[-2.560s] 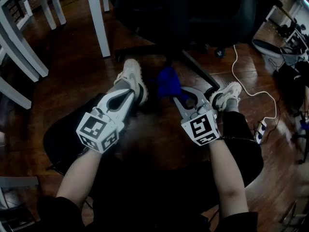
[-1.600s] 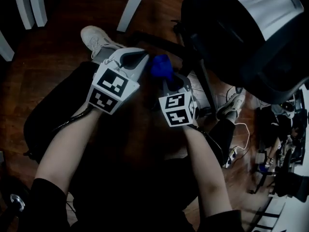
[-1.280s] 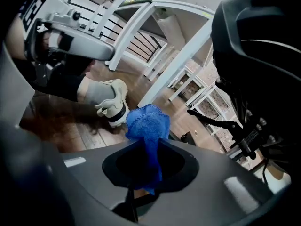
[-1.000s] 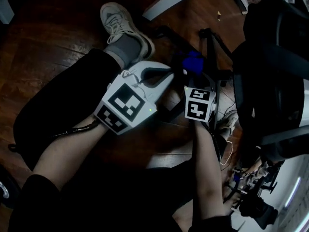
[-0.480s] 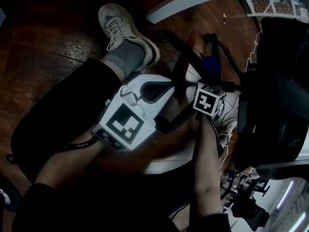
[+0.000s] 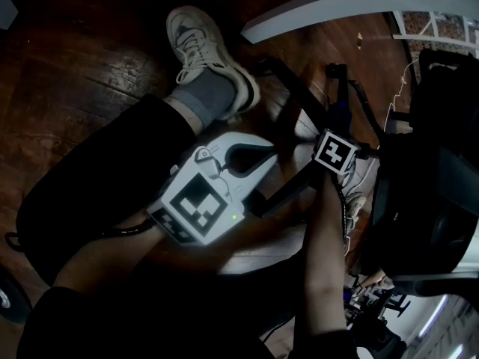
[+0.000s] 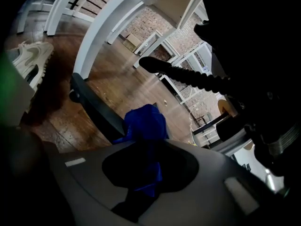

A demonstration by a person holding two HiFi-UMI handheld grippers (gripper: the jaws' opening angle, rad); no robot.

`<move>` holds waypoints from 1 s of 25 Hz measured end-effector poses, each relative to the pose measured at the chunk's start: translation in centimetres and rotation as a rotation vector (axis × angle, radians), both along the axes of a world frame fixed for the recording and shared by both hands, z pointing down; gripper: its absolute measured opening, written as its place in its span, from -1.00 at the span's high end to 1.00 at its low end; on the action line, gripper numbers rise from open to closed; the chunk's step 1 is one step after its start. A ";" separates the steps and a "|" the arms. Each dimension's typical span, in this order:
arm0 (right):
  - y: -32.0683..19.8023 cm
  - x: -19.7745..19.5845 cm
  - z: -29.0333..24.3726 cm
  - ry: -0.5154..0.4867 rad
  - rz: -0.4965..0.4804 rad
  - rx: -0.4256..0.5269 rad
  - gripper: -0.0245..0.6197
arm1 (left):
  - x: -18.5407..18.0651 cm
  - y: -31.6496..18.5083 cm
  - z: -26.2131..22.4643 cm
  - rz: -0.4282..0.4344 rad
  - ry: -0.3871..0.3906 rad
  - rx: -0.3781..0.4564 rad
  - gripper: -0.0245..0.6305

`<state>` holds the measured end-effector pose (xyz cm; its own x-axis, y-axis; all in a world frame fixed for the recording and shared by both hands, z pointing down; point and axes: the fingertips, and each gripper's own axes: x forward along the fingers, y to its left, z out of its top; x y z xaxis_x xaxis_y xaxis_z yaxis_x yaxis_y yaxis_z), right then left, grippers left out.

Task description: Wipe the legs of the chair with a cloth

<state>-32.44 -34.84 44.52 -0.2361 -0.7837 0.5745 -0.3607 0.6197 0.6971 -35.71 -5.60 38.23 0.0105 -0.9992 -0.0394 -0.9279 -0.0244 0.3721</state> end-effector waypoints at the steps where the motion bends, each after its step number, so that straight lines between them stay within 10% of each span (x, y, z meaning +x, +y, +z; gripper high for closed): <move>1: -0.1 -0.2 0.2 -0.004 -0.002 -0.012 0.66 | 0.1 0.0 0.0 0.004 -0.004 0.000 0.91; 9: 0.7 -2.3 1.2 0.065 -0.040 -0.121 0.67 | 0.0 0.3 0.2 0.009 0.003 0.004 0.91; 25: 3.9 -6.4 1.9 0.177 -0.170 -0.034 0.67 | 0.7 0.5 0.7 0.022 -0.005 -0.003 0.91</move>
